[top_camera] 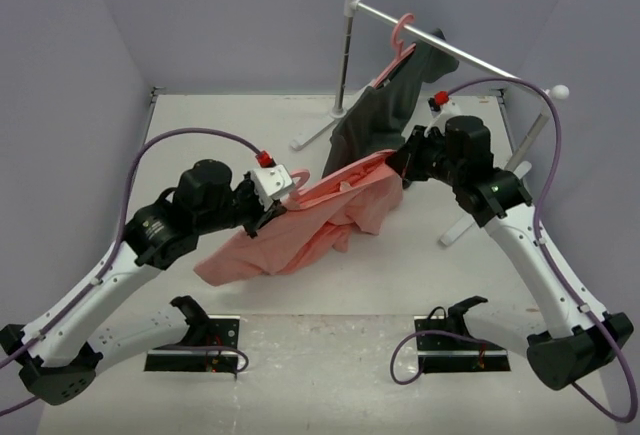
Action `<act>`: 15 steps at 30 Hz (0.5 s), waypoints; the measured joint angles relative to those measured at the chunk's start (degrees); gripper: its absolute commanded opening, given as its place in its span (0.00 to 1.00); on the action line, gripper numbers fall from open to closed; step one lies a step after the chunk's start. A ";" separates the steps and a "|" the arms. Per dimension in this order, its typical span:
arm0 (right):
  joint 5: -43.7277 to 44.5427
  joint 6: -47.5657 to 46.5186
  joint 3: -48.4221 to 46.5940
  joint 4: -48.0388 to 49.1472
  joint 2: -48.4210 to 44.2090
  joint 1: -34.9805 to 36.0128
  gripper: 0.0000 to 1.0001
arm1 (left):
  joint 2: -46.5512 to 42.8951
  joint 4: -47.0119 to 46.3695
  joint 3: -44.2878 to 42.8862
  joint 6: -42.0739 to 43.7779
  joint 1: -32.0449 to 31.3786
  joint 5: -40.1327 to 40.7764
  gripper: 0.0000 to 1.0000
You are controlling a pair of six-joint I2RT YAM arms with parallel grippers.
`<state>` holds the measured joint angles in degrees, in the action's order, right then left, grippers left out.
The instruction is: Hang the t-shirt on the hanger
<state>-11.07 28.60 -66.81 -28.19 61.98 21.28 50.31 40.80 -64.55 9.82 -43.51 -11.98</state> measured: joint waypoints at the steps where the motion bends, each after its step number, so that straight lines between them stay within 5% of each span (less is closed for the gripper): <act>1: 0.67 -0.78 -1.18 -1.68 0.86 0.89 0.00 | 1.16 0.01 0.00 -0.05 0.00 0.07 0.00; 9: 7.27 -4.62 -10.76 -9.59 6.49 7.00 0.00 | 10.21 0.56 -0.09 -0.21 0.00 -0.32 0.00; 15: 3.44 -7.68 -18.09 -11.80 11.88 13.31 0.16 | 7.28 -5.23 1.09 -0.92 0.02 -2.34 0.00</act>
<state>-7.63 20.92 -84.90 -39.99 73.85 34.60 57.59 35.57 -63.46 8.90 -43.49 -14.32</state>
